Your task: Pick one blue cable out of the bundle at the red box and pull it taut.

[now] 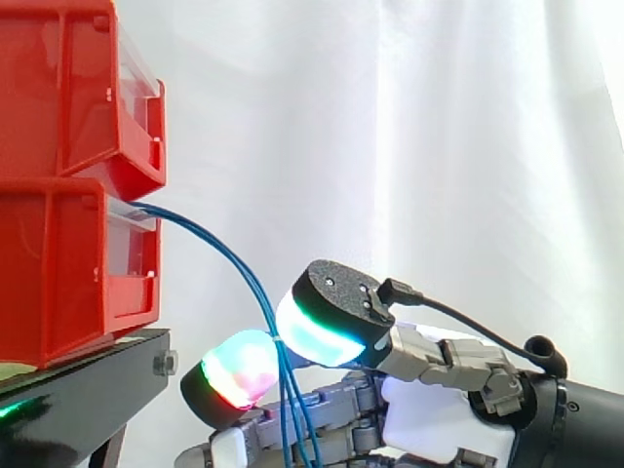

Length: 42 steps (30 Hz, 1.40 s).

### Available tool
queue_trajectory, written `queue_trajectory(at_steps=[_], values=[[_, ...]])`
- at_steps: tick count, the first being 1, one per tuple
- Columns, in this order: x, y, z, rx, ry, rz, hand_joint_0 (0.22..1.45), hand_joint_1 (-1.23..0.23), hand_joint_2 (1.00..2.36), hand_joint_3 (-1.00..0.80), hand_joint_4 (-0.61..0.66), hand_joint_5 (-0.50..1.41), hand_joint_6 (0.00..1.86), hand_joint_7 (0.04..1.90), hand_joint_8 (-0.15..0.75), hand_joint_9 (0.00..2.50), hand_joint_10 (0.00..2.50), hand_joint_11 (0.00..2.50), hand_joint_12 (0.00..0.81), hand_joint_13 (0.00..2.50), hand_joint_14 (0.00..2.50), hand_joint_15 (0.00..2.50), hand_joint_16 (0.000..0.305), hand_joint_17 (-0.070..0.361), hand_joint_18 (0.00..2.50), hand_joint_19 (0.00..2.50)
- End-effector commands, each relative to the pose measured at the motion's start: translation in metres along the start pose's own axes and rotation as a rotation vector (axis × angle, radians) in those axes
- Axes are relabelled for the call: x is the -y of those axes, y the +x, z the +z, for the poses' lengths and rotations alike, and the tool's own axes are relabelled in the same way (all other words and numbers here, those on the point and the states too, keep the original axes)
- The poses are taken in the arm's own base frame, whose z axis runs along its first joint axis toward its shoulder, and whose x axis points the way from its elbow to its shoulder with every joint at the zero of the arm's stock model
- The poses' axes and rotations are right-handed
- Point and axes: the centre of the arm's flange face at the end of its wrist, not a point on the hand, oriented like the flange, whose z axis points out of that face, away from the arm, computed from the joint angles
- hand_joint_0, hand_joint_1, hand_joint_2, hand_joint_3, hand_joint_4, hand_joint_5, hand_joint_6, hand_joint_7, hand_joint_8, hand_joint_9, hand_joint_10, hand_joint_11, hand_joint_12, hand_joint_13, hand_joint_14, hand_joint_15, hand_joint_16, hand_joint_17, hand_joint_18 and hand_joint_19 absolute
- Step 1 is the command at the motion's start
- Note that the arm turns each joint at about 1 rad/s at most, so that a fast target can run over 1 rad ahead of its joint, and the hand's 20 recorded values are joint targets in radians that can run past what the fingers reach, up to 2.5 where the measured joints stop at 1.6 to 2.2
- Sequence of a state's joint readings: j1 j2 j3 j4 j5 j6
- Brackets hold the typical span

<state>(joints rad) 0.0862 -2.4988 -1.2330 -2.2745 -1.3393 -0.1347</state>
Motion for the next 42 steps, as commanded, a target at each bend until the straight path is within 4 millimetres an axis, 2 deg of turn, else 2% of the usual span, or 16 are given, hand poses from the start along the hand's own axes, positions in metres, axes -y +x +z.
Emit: queue_trajectory(at_steps=[1, 29, 35, 38, 42], values=[[-0.0003, 0.0022, 0.0000, -0.002, -0.002, 0.000, 0.54, -0.75, 1.00, -0.43, 0.20, -0.17, 0.83, 0.90, 0.372, 0.79, 0.01, 0.63, 0.385, 0.44, 0.01, 0.23, 0.061, 0.136, 0.32, 0.23], [-0.0046, -0.0009, 0.0043, 0.002, -0.010, 0.008, 0.61, -0.77, 1.01, -0.21, 0.18, -0.17, 0.90, 0.96, 0.366, 0.80, 0.01, 0.65, 0.378, 0.46, 0.01, 0.23, 0.059, 0.134, 0.36, 0.20], [-0.0062, -0.0022, 0.0053, 0.003, -0.013, 0.010, 0.62, -0.78, 1.01, -0.25, 0.21, -0.17, 0.90, 0.94, 0.359, 0.81, 0.02, 0.66, 0.372, 0.46, 0.01, 0.23, 0.058, 0.130, 0.36, 0.21], [-0.0067, -0.0035, 0.0051, 0.005, -0.013, 0.011, 0.56, -0.76, 1.01, -0.39, 0.22, -0.17, 0.89, 0.94, 0.361, 0.81, 0.01, 0.67, 0.376, 0.46, 0.01, 0.24, 0.059, 0.132, 0.35, 0.23], [-0.0079, -0.0044, 0.0055, 0.002, -0.015, 0.014, 0.53, -0.70, 1.00, -0.44, 0.21, -0.17, 0.88, 0.94, 0.375, 0.82, 0.01, 0.65, 0.388, 0.45, 0.01, 0.24, 0.061, 0.137, 0.34, 0.24]])
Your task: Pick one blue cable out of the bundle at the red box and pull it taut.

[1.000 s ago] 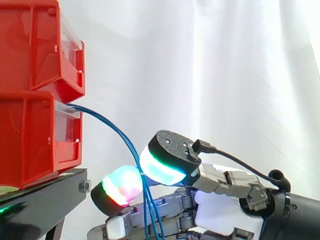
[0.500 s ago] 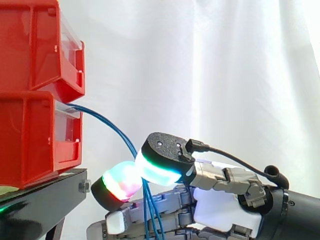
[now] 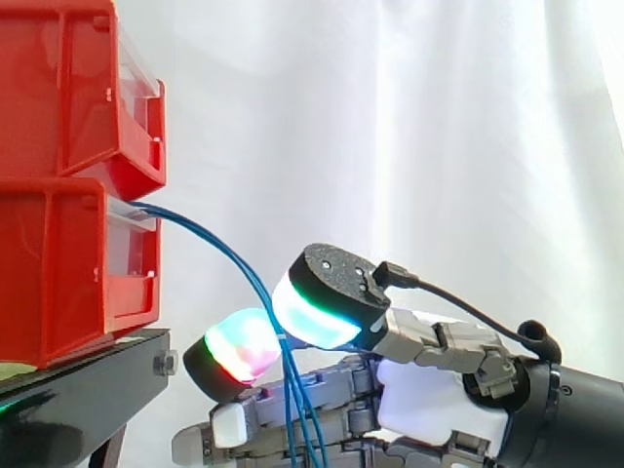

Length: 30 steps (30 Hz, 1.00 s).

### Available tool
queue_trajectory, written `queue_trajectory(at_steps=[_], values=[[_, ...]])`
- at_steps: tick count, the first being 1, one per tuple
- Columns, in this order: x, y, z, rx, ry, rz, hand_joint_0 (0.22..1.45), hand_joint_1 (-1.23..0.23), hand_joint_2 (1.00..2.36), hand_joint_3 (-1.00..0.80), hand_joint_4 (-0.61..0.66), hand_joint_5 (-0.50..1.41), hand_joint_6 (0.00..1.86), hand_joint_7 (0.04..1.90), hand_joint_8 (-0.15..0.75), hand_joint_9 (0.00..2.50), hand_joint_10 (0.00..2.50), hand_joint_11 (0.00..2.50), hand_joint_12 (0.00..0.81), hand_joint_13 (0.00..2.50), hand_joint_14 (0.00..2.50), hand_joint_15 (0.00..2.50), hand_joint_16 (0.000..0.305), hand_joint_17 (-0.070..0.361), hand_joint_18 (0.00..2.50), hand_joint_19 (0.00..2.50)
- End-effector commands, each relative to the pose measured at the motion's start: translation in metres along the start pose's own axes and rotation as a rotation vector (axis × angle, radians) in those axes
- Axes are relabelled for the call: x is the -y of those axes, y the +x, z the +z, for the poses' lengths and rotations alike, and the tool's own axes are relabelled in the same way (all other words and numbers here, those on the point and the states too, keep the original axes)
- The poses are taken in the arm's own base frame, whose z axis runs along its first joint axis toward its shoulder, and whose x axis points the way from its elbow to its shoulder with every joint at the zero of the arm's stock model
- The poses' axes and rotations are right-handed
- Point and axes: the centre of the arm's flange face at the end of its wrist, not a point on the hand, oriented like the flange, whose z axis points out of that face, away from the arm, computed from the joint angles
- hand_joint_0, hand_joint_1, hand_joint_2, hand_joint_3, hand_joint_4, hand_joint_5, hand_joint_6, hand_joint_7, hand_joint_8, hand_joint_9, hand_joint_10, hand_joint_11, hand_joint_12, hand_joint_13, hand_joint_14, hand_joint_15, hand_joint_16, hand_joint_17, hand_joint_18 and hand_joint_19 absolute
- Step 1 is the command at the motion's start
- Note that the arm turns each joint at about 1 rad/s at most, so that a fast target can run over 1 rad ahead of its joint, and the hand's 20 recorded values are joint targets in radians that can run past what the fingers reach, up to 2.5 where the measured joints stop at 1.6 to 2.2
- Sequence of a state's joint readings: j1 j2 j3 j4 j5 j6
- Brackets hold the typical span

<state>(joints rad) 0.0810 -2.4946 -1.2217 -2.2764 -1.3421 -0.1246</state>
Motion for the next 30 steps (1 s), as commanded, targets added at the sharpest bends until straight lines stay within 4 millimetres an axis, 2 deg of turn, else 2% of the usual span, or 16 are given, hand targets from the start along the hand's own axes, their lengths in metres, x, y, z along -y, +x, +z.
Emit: queue_trajectory(at_steps=[1, 18, 25, 30], values=[[-0.001, -0.002, 0.000, -0.002, -0.001, 0.001, 0.52, -0.70, 1.00, -0.44, 0.21, -0.17, 0.88, 0.93, 0.374, 0.82, 0.01, 0.65, 0.389, 0.45, 0.01, 0.24, 0.061, 0.137, 0.34, 0.24], [-0.008, -0.003, 0.003, 0.001, -0.010, 0.003, 0.60, -0.74, 1.01, -0.19, 0.21, -0.16, 0.90, 0.98, 0.389, 0.85, 0.01, 0.66, 0.399, 0.47, 0.01, 0.23, 0.063, 0.141, 0.37, 0.21], [-0.012, -0.002, 0.004, 0.000, -0.015, 0.006, 0.61, -0.76, 1.01, -0.17, 0.19, -0.15, 0.90, 0.99, 0.380, 0.88, 0.02, 0.72, 0.392, 0.48, 0.01, 0.23, 0.061, 0.138, 0.38, 0.21], [-0.011, 0.001, 0.002, -0.006, -0.002, 0.006, 0.62, -0.76, 1.01, -0.18, 0.17, -0.16, 0.91, 1.00, 0.391, 0.99, 0.02, 0.88, 0.390, 0.50, 0.01, 0.23, 0.060, 0.136, 0.39, 0.21]])
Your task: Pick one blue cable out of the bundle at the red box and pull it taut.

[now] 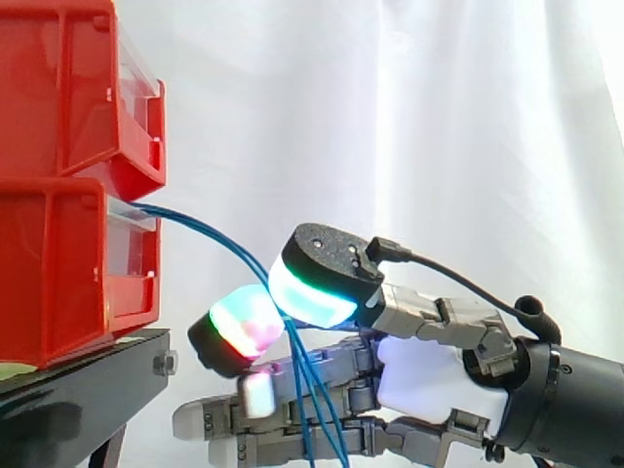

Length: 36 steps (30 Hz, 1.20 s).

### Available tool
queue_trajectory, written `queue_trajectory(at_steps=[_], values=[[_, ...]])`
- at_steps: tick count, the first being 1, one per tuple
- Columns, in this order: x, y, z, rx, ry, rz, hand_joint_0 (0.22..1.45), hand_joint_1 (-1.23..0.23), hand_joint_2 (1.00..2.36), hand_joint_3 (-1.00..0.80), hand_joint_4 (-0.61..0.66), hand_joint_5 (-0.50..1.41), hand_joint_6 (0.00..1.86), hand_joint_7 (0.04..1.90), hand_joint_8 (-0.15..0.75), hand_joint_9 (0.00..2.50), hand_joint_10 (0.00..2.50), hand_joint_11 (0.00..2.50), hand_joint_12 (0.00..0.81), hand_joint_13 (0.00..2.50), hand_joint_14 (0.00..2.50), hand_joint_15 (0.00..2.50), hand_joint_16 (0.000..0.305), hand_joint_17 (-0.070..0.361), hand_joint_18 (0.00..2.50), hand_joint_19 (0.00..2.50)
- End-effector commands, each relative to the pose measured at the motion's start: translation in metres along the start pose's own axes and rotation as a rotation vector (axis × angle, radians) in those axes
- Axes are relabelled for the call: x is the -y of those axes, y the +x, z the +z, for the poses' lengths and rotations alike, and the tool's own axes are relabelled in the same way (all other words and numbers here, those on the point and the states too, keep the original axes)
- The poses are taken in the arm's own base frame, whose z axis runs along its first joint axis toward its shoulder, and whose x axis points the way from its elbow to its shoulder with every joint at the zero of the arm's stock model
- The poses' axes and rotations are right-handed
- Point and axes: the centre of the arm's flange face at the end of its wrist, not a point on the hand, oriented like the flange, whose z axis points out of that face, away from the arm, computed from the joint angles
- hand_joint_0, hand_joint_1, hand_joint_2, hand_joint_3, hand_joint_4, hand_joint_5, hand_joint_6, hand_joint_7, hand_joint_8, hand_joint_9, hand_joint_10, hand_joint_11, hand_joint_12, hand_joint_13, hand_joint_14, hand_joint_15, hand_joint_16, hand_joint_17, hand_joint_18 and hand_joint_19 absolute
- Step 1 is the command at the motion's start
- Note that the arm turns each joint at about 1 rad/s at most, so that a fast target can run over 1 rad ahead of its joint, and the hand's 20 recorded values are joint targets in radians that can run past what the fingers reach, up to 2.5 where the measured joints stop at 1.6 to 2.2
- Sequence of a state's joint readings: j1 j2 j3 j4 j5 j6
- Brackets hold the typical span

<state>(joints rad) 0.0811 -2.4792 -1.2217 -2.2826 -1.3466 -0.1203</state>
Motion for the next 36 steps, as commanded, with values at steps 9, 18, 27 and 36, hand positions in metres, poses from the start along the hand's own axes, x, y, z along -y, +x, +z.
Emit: queue_trajectory(at_steps=[9, 18, 27, 36], values=[[-0.004, 0.002, -0.006, -0.017, 0.076, 0.066, 0.63, -0.76, 1.02, -0.20, 0.16, -0.16, 0.90, 1.01, 0.384, 1.06, 0.02, 1.03, 0.386, 0.52, 0.01, 0.26, 0.059, 0.133, 0.39, 0.22], [-0.014, -0.002, -0.013, -0.024, 0.172, 0.057, 0.63, -0.78, 1.02, -0.21, 0.14, -0.16, 0.90, 1.01, 0.379, 1.11, 0.02, 1.15, 0.382, 0.56, 0.01, 0.28, 0.058, 0.131, 0.40, 0.23], [-0.044, -0.011, -0.013, -0.018, 0.212, 0.058, 0.64, -0.80, 1.01, -0.22, 0.13, -0.16, 0.90, 1.00, 0.371, 1.12, 0.02, 1.18, 0.380, 0.58, 0.01, 0.29, 0.058, 0.131, 0.42, 0.22], [-0.078, -0.016, -0.013, -0.016, 0.244, 0.045, 0.68, -0.85, 1.01, -0.24, 0.10, -0.16, 0.90, 1.05, 0.369, 1.12, 0.01, 1.19, 0.377, 0.60, 0.01, 0.30, 0.058, 0.130, 0.44, 0.21]])
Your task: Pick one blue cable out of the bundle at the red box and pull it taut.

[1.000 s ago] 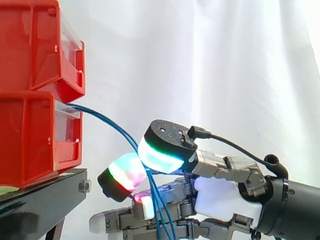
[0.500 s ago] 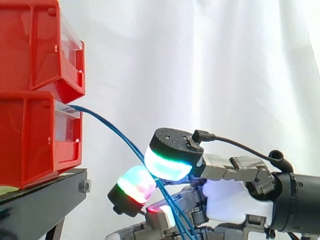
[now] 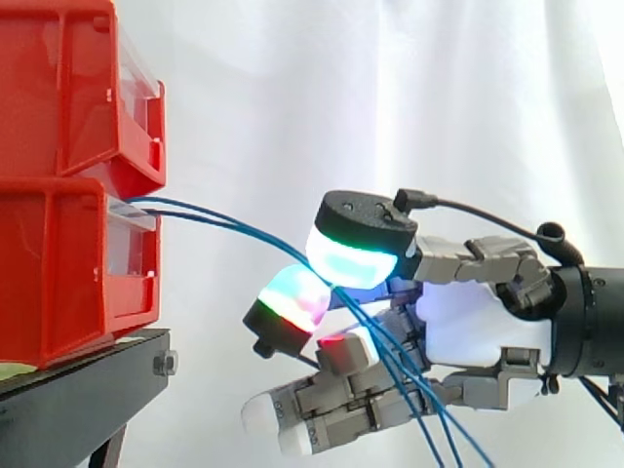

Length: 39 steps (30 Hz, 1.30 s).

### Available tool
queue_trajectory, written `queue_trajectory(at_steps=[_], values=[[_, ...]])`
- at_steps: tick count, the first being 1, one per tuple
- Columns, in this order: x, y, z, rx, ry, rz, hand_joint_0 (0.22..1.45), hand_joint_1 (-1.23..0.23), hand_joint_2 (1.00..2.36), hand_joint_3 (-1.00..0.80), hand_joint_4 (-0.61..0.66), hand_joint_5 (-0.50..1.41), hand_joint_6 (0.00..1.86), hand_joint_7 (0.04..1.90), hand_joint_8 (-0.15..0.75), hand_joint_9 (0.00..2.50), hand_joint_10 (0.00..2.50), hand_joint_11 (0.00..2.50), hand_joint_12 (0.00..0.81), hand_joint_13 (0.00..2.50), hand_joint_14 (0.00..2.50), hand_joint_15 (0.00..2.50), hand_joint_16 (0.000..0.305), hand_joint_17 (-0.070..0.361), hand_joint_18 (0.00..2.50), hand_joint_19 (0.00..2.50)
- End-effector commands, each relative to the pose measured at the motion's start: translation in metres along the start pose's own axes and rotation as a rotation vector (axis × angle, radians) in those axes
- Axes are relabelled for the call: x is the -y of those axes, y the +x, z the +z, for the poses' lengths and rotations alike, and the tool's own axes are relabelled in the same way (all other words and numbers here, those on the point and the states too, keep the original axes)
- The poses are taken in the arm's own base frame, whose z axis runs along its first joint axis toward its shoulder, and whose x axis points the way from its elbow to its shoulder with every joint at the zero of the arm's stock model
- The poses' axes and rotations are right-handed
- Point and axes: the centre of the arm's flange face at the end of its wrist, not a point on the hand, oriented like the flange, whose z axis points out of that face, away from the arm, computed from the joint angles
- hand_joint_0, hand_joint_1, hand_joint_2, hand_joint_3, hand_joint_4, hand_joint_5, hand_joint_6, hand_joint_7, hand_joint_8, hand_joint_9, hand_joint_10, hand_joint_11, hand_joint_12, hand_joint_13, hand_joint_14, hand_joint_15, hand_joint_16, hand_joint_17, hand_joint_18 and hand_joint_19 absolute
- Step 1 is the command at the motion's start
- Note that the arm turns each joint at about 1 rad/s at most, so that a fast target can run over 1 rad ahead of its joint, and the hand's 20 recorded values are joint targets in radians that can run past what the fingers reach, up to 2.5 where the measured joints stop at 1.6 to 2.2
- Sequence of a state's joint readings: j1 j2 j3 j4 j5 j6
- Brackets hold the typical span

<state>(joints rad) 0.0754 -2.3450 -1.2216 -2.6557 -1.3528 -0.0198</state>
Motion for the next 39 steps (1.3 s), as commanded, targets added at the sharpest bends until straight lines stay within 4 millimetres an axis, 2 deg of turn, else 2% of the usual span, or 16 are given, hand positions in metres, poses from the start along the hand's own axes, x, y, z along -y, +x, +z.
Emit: queue_trajectory(at_steps=[1, 12, 23, 31, 39], values=[[-0.014, -0.001, -0.004, 0.000, 0.013, -0.003, 0.68, -0.85, 1.01, -0.25, 0.11, -0.16, 0.90, 1.06, 0.370, 1.12, 0.01, 1.19, 0.378, 0.60, 0.01, 0.30, 0.058, 0.131, 0.44, 0.21], [-0.021, -0.004, -0.005, 0.005, 0.071, -0.004, 0.72, -0.88, 1.01, -0.32, 0.09, -0.17, 0.90, 1.14, 0.378, 1.12, 0.01, 1.19, 0.379, 0.63, 0.01, 0.31, 0.058, 0.130, 0.47, 0.20], [-0.021, -0.004, -0.005, 0.005, 0.074, -0.006, 0.77, -0.89, 1.00, -0.47, 0.07, -0.17, 0.91, 1.04, 0.371, 1.09, 0.01, 1.18, 0.374, 0.66, 0.01, 0.31, 0.058, 0.130, 0.51, 0.19], [-0.022, -0.003, -0.004, 0.004, 0.071, -0.002, 0.79, -0.91, 1.00, -0.50, 0.07, -0.17, 0.90, 1.08, 0.372, 1.10, 0.02, 1.18, 0.370, 0.67, 0.01, 0.32, 0.057, 0.129, 0.53, 0.20], [-0.025, -0.003, -0.002, 0.002, 0.068, -0.002, 0.72, -0.87, 1.00, -0.48, 0.17, -0.17, 0.90, 1.13, 0.375, 1.12, 0.01, 1.19, 0.375, 0.68, 0.01, 0.34, 0.057, 0.129, 0.54, 0.24]])
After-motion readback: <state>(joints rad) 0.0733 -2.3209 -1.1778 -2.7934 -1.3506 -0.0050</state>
